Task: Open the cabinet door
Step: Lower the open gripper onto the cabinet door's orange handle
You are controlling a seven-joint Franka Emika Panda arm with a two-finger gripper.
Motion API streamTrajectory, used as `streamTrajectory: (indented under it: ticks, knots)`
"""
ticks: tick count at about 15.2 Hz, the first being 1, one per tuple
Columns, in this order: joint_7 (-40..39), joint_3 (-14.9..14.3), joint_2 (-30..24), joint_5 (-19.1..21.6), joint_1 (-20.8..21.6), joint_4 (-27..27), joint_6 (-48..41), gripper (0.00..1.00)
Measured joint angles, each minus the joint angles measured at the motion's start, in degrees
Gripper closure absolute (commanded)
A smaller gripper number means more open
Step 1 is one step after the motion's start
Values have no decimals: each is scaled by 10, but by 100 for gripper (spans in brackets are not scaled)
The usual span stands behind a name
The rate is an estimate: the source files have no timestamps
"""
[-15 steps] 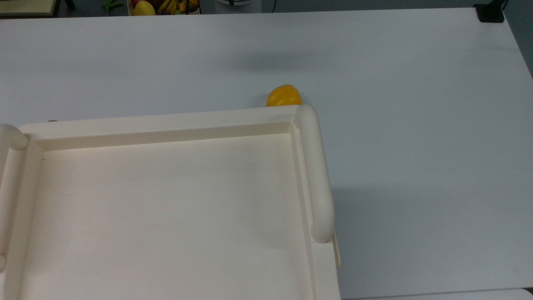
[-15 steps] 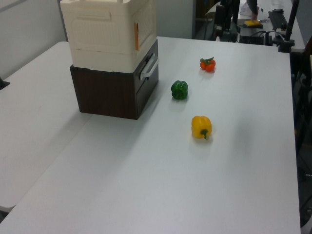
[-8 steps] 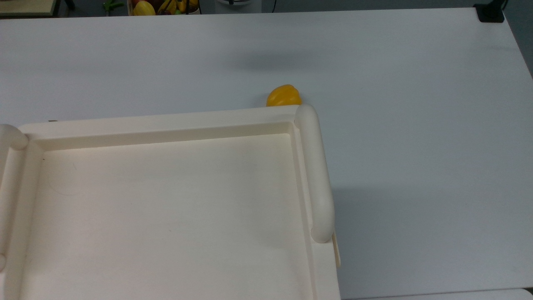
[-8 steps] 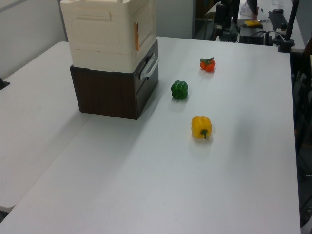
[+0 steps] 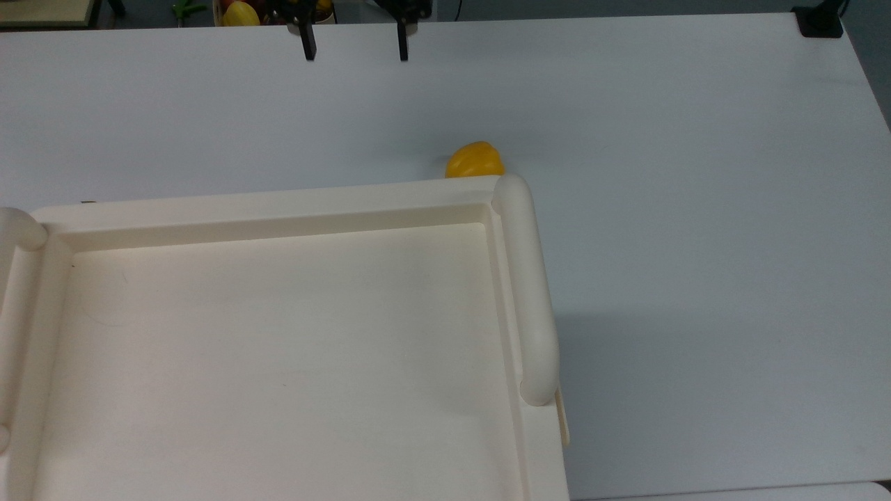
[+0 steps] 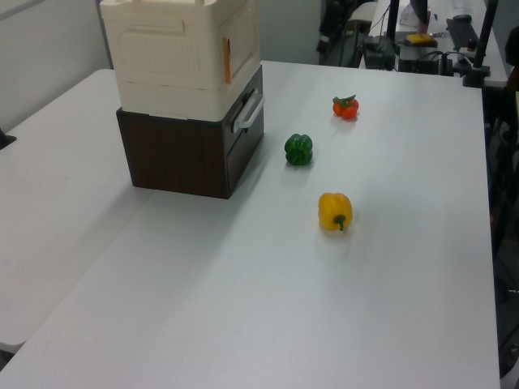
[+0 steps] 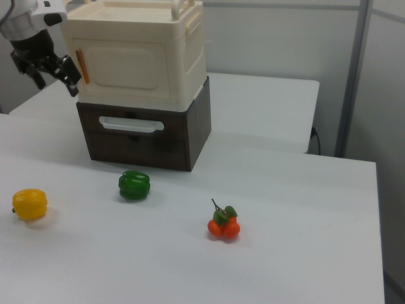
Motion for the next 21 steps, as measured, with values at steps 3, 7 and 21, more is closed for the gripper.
streamTrajectory:
  ticks: [3, 7, 21]
  knots:
    - [0, 15, 18, 0, 0, 0, 85, 16]
    - [0, 23, 41, 0, 1, -1, 195, 31]
    - [-1, 50, 143, -1, 11, -1, 455, 56]
